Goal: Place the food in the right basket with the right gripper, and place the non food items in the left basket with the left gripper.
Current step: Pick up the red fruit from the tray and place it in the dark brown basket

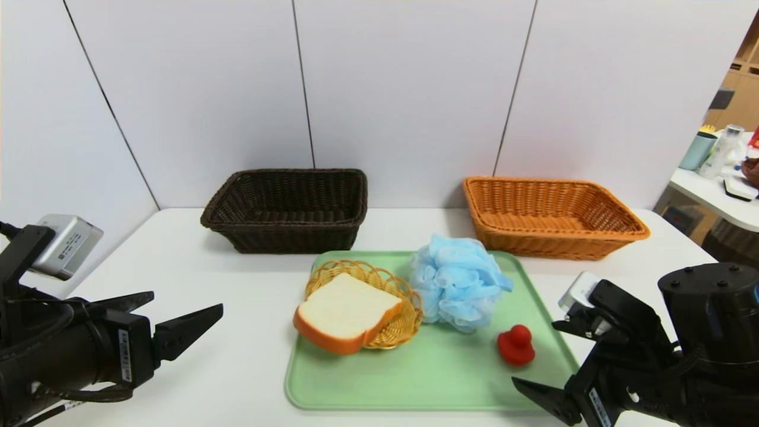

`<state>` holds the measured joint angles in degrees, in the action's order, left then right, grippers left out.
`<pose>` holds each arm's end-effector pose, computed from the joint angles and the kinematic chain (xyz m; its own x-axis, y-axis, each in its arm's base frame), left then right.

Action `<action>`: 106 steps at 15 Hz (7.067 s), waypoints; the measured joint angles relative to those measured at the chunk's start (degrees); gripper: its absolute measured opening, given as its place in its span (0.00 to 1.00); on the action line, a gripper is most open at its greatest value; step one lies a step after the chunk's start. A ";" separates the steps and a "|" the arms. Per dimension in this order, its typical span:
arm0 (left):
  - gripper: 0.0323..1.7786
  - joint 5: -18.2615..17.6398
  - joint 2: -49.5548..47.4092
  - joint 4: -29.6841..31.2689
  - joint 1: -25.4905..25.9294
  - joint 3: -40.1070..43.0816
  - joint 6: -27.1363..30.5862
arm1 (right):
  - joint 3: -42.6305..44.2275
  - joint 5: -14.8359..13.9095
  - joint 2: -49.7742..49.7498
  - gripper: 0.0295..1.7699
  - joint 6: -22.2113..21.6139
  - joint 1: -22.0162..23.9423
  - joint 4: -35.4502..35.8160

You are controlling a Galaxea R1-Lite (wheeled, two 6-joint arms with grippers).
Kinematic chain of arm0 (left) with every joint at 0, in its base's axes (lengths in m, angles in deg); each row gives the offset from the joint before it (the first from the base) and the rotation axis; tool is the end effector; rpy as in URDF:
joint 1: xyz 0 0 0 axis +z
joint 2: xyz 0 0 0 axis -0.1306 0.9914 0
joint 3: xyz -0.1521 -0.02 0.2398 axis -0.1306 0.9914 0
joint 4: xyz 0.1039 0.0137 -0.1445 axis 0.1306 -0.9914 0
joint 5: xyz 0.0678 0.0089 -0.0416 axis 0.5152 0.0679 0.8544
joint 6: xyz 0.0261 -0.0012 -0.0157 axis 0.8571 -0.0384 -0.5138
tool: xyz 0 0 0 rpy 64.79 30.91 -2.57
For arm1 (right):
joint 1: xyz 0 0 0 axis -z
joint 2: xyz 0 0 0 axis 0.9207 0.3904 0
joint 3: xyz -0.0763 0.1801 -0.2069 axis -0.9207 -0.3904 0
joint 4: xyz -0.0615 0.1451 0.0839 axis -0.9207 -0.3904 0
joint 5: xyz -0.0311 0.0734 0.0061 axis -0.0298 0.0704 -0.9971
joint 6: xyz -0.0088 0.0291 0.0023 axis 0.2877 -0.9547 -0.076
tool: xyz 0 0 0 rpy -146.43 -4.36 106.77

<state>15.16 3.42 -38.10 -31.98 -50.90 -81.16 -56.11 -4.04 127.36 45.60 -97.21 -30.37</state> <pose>0.1296 -0.0552 0.1869 0.8860 -0.2782 -0.3710 0.2438 0.9600 -0.1378 0.1664 0.0982 0.1194 0.6597 0.4272 -0.6183 -0.6312 0.7615 -0.1474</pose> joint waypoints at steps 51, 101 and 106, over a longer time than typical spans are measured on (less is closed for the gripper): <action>0.95 -0.26 -1.88 0.20 0.00 2.71 0.00 | 4.38 0.24 12.35 0.35 4.79 1.91 4.91; 0.95 0.21 -1.19 3.34 -1.73 5.30 0.68 | 88.26 -6.63 57.98 0.29 7.17 -11.57 2.26; 0.95 0.18 -0.15 3.44 -1.89 5.77 0.68 | 88.24 -7.98 61.17 0.29 7.22 -11.63 3.67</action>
<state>15.35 3.27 -34.66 -33.87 -45.14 -80.47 32.12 -12.03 188.53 52.82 -108.84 -26.70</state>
